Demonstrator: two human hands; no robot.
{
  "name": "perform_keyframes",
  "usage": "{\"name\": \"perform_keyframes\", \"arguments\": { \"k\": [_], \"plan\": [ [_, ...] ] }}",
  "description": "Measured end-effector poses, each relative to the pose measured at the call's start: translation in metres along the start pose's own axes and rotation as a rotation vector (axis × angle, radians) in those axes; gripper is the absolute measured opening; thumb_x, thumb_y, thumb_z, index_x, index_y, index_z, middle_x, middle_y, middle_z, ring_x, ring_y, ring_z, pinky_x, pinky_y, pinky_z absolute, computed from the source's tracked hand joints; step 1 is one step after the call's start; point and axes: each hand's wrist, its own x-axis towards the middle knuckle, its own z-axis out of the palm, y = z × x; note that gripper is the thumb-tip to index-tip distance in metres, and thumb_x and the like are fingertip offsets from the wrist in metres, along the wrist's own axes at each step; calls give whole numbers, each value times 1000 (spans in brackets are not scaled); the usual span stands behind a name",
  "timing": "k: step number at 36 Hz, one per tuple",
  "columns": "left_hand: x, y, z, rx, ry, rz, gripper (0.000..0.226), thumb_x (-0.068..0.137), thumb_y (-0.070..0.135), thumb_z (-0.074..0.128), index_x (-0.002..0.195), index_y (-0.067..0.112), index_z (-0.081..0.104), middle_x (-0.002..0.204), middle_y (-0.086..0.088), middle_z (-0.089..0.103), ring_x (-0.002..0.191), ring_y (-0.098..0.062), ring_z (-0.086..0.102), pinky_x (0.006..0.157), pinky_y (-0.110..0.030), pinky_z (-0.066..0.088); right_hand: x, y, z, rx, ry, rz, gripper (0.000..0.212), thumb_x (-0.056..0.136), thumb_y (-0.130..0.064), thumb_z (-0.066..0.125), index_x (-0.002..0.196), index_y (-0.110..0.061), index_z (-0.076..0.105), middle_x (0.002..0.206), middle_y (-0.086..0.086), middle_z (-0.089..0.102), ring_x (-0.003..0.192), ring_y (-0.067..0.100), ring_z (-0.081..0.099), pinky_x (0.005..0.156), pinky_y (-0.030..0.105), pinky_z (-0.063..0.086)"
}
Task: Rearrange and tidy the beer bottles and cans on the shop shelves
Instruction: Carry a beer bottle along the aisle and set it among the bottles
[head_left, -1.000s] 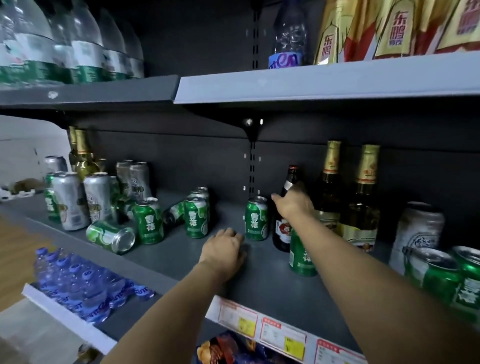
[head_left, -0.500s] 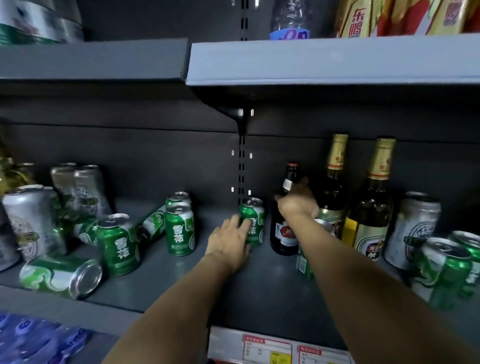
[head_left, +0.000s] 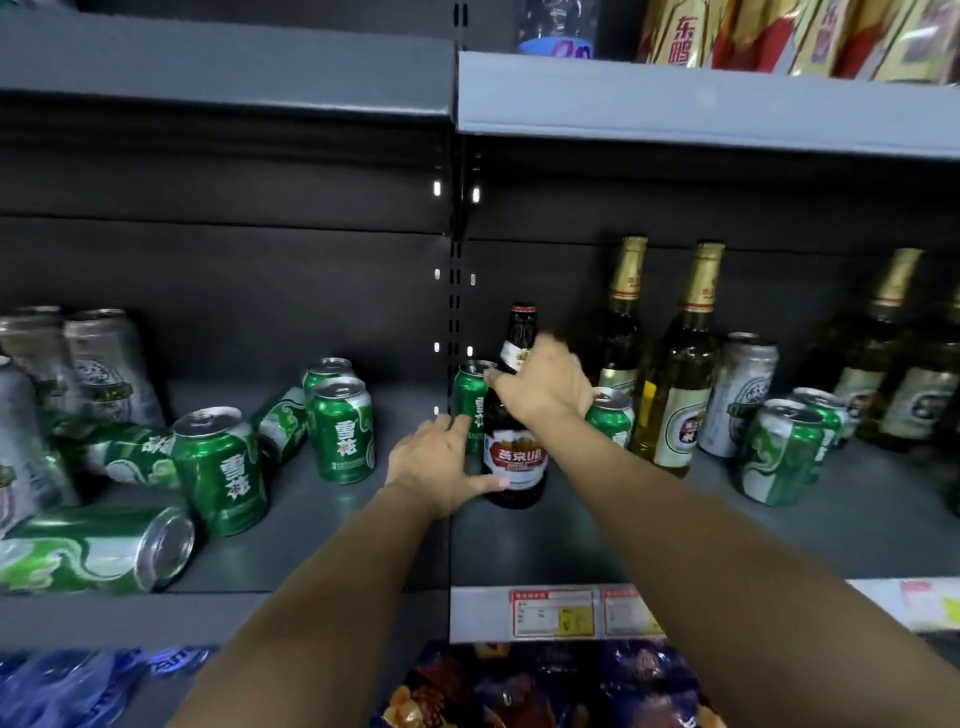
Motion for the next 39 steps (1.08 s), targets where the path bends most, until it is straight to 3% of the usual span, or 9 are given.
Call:
{"name": "perform_keyframes", "arguments": {
  "k": [3, 7, 11, 16, 20, 29, 39],
  "plan": [
    [-6, 3, -1, 12, -36, 14, 89, 75, 70, 60, 142, 19, 33, 140, -3, 43, 130, -22, 39, 102, -38, 40, -15, 4, 5, 94, 7, 33, 64, 79, -51, 70, 122, -12, 44, 126, 7, 53, 119, 29, 48, 89, 42, 44],
    [-14, 5, 2, -24, -79, 33, 87, 77, 65, 62, 145, 21, 29, 144, -1, 39, 134, -20, 35, 103, -36, 38, -32, 19, 16, 228, -118, 129, 81, 70, -57, 76, 125, -13, 35, 126, 9, 52, 117, 32, 53, 85, 42, 47],
    [-22, 7, 5, -39, -104, 29, 90, 77, 64, 63, 146, 21, 26, 146, -1, 38, 138, -22, 31, 107, -38, 37, -40, 19, 14, 179, -110, 103, 77, 73, -53, 75, 125, -12, 36, 124, 10, 53, 112, 31, 57, 83, 40, 48],
    [-27, 16, -5, 5, -141, 84, 95, 77, 64, 63, 149, 20, 19, 150, -2, 35, 138, -22, 32, 106, -38, 37, -53, 27, -3, 89, -48, 24, 71, 72, -58, 72, 117, -17, 37, 118, 6, 56, 103, 30, 60, 69, 33, 41],
    [-29, 42, -16, 21, -142, 146, 97, 77, 65, 63, 151, 21, 17, 150, -4, 34, 137, -23, 34, 104, -37, 38, -59, 49, -32, 63, 16, 41, 68, 71, -62, 70, 113, -18, 39, 113, 5, 61, 103, 29, 61, 69, 32, 40],
    [-50, 153, -6, 86, -206, 316, 90, 82, 67, 56, 150, 20, 21, 152, -7, 30, 139, -25, 29, 105, -38, 37, -94, 153, -126, 24, 147, 204, 65, 74, -61, 68, 113, -17, 40, 115, 6, 59, 105, 31, 60, 71, 34, 40],
    [-126, 339, 36, 15, -248, 622, 63, 87, 58, 54, 136, 21, 41, 129, -4, 47, 124, -23, 42, 95, -36, 39, -192, 313, -241, -97, 250, 467, 61, 76, -56, 68, 110, -15, 38, 109, 7, 56, 96, 33, 60, 67, 37, 41]
  ]
}}
